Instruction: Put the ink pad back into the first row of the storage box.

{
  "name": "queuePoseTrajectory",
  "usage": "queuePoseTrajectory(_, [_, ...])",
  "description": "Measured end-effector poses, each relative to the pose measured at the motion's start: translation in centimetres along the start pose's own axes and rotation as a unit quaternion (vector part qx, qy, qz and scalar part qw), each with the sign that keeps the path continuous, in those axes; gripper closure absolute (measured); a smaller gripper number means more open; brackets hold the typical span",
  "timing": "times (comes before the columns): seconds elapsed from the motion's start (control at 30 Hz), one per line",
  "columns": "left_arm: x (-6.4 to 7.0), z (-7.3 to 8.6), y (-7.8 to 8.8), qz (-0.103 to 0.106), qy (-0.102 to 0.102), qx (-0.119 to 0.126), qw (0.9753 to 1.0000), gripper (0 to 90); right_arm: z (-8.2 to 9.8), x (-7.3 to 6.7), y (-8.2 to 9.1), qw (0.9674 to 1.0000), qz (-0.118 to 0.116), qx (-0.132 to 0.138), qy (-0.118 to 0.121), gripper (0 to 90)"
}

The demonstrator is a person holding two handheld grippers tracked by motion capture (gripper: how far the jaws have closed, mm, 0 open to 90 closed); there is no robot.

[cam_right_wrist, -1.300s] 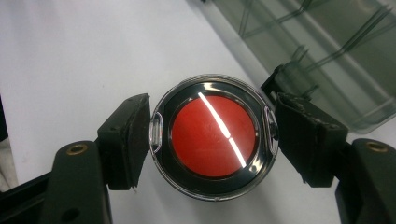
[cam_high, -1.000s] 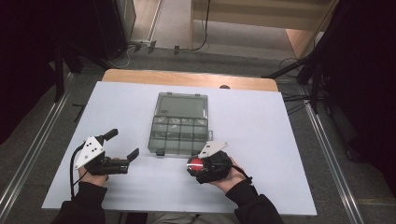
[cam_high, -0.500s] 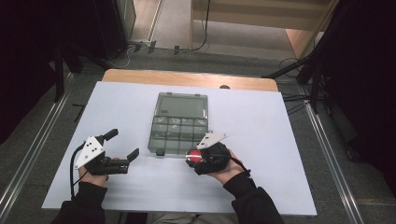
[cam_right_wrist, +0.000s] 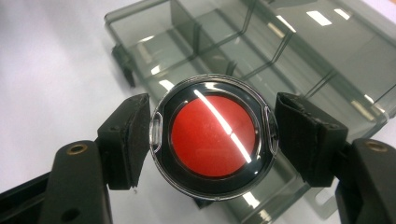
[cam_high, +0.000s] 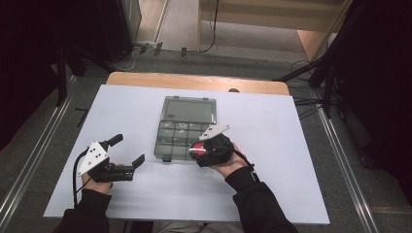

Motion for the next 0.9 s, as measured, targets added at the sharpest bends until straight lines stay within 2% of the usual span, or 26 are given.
queuePoseTrajectory(0.43, [0.0,0.0,0.0,0.003,0.002,0.000,1.0000,0.0,-2.3,2.0,-1.7,0.9995,0.026,0.005,-0.015,31.1])
queuePoseTrajectory(0.9, [0.0,0.0,0.0,0.004,0.003,0.000,1.0000,0.0,-3.6,4.0,-3.9,0.9979,0.050,-0.006,-0.041,31.1])
Point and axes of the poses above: each handheld gripper's, and its own axes: y roughly backward along the jaws, z roughly out of its underside, x roughly to its right, the point moved 4 cm from there along -y, roughly forward along the jaws, and after that the axes turned 9 degrees about z, right-handed, at the moved point
